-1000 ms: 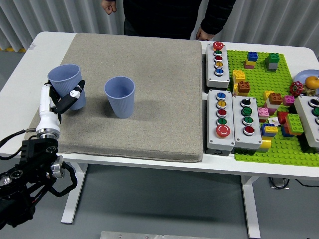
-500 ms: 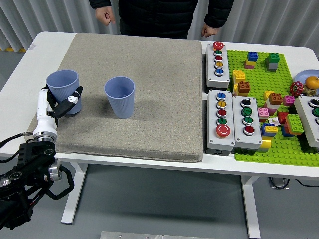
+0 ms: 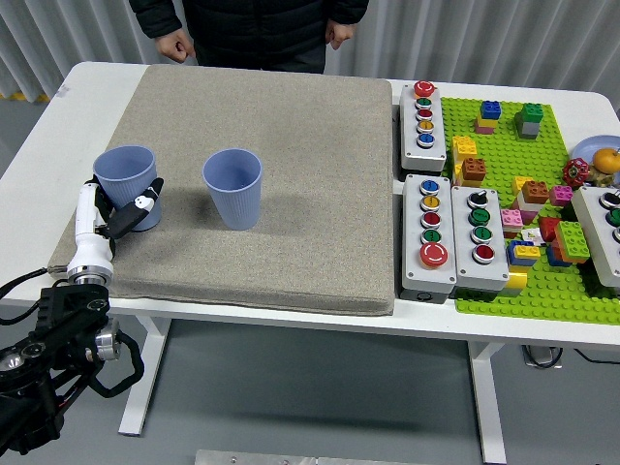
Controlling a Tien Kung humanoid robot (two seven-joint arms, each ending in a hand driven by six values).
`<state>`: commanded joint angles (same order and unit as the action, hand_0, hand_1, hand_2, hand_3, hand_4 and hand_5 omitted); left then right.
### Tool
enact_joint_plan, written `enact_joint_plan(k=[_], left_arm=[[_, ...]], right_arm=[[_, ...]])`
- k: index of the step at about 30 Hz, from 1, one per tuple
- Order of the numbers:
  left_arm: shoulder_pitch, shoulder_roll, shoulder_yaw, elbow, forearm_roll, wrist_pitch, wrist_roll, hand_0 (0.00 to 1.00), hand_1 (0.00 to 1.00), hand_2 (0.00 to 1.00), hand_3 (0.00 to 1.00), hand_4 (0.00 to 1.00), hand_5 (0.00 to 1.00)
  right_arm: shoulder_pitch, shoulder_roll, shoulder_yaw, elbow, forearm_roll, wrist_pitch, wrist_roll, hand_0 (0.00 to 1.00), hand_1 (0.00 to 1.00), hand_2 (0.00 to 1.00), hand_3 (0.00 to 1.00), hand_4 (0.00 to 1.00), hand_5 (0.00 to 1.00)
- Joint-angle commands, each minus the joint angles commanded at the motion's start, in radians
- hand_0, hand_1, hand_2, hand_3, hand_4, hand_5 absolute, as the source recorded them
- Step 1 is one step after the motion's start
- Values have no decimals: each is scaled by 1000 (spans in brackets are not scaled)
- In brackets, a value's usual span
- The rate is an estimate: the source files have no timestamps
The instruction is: Pick cup pour cup place
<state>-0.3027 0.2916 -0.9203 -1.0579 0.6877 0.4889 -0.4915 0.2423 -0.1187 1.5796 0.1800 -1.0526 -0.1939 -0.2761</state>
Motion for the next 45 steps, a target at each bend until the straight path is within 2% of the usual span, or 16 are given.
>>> enact_joint_plan(k=[9,19,29,30,35,45], left_arm=[[18,-7,-21,-16,61,-10,16,744,747,820,788,890,329],[25,-7,-27,-11,72,-13,19,756,754,833,797,882,316],[47,-5,-38,-43,168,-11,50,756,759,835,792,878,304],[51,-4,-39,-49,183,-12,55,762,764,837,793,909,345],[61,-3,-50,-65,219,-17,69,762,764,837,793,909,345],[74,-2,-61,-78,246,-24,82,774,774,843,824,919,354]], right_arm=[[1,0,0,0,2,0,0,710,651,620,580,2,24],[2,0,2,0,0,0,-1,710,651,620,580,2,23],[2,-1,2,0,0,0,0,711,651,620,580,2,22],[2,-1,2,0,-1,1,0,711,651,620,580,2,21],[1,-1,3,0,-8,2,-1,711,651,620,580,2,21],[3,-2,1,0,-13,1,-1,712,651,619,580,2,21]])
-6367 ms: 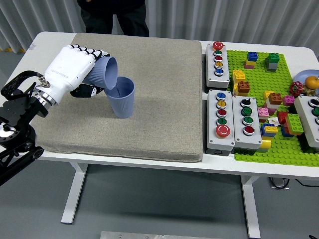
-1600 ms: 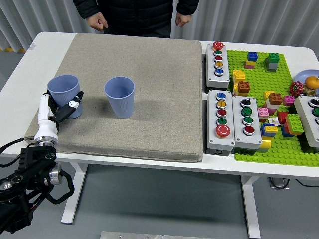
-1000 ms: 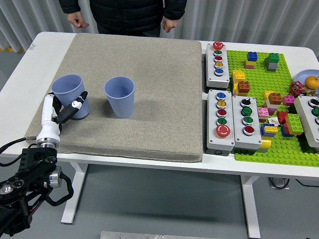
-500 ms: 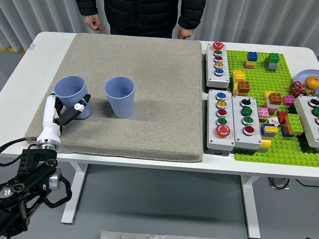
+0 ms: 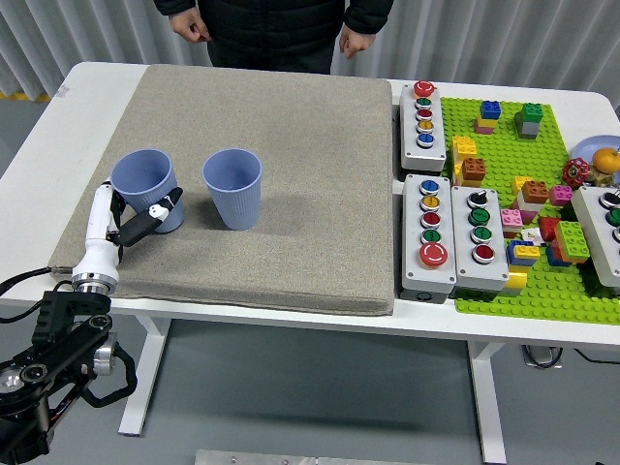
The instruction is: Pick cup pour cup place
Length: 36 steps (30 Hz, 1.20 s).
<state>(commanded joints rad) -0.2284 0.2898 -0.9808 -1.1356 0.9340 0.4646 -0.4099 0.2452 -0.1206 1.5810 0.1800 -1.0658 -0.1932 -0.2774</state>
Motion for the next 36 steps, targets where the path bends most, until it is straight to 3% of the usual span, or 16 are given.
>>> enact_joint_plan(k=[8,9,28,36], left_arm=[[11,1,-3,2,54,-37,41,777,778,853,849,920,354],[12,1,-3,1,63,-43,47,813,821,940,998,929,352],[30,10,-26,-25,109,-55,70,846,849,986,998,954,370],[67,18,-64,-68,161,-58,86,846,854,998,998,957,375]], right_arm=[[-5,0,0,0,-5,-2,0,711,651,620,580,2,18],[-5,1,1,0,-5,-2,0,710,651,620,579,2,17],[-7,0,0,0,-7,-4,1,711,651,618,578,2,12],[-6,0,4,0,-8,-5,3,711,652,618,578,2,10]])
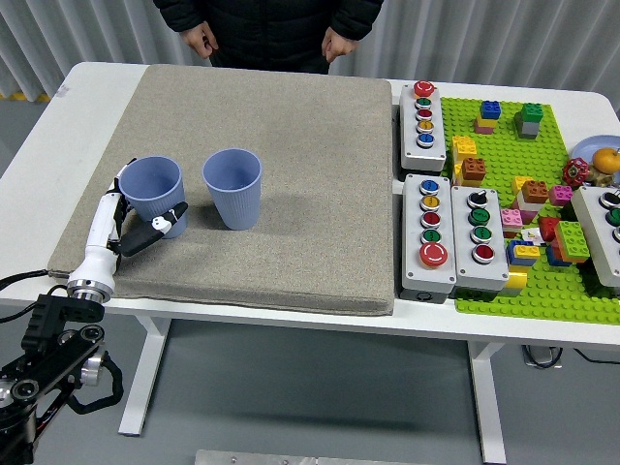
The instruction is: Pick cup pour cup place
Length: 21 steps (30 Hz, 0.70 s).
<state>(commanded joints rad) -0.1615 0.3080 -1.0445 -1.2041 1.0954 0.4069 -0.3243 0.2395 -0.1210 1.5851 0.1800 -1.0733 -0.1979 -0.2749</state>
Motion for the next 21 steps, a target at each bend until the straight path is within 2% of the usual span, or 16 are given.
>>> enact_joint_plan(k=[2,3,14,15,20,21], left_arm=[[11,4,-11,-14,15,-1,5,846,854,998,998,957,375],[14,5,-14,-17,18,-1,6,853,863,998,998,971,407],[50,17,-40,-63,31,-13,11,859,869,998,998,974,412],[54,19,-43,-67,35,-16,13,893,909,998,998,989,429],[91,30,-70,-107,65,-30,22,893,909,998,998,989,429],[99,34,-75,-118,72,-32,24,905,934,998,998,991,428]], right_arm=[[1,0,1,0,1,0,1,711,652,618,578,2,10],[1,0,1,0,1,0,1,711,651,618,578,2,10],[2,1,7,0,-4,3,-1,711,651,618,578,2,9],[2,1,8,0,-5,3,-1,711,651,617,578,2,10],[1,2,11,0,-7,4,-1,711,651,617,578,2,10],[1,1,11,0,-7,4,-1,711,651,617,578,2,10]])
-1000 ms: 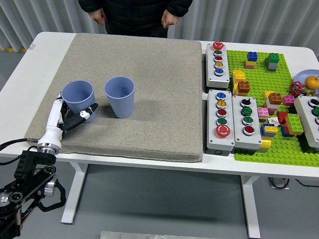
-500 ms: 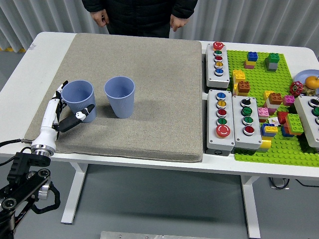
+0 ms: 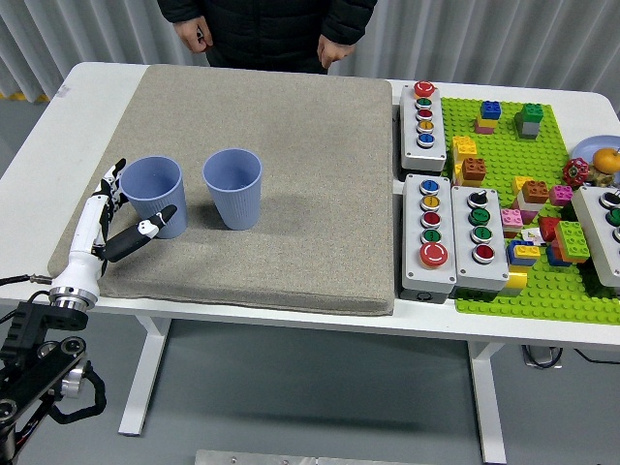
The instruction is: Pick cup pour cup place
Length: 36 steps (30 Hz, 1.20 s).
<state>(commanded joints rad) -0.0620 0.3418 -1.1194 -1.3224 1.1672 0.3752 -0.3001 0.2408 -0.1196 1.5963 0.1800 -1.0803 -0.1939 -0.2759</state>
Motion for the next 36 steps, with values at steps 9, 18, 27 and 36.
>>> enact_joint_plan(k=[9,18,27,36], left_arm=[[50,8,-67,-87,42,5,13,907,939,998,998,997,446],[8,41,-197,-247,45,47,109,818,813,926,909,840,998],[-213,131,-306,-174,-317,-103,20,797,791,895,890,811,998],[-352,230,-247,145,-687,-344,-69,817,806,900,905,804,998]], right_arm=[[-1,0,5,0,-9,3,-1,710,651,617,578,2,11],[-11,-1,-5,0,1,-2,1,710,651,616,577,2,2],[-12,-11,-22,0,14,-9,3,710,650,616,576,2,2],[-8,-17,-36,0,40,-17,11,710,650,616,574,2,2]])
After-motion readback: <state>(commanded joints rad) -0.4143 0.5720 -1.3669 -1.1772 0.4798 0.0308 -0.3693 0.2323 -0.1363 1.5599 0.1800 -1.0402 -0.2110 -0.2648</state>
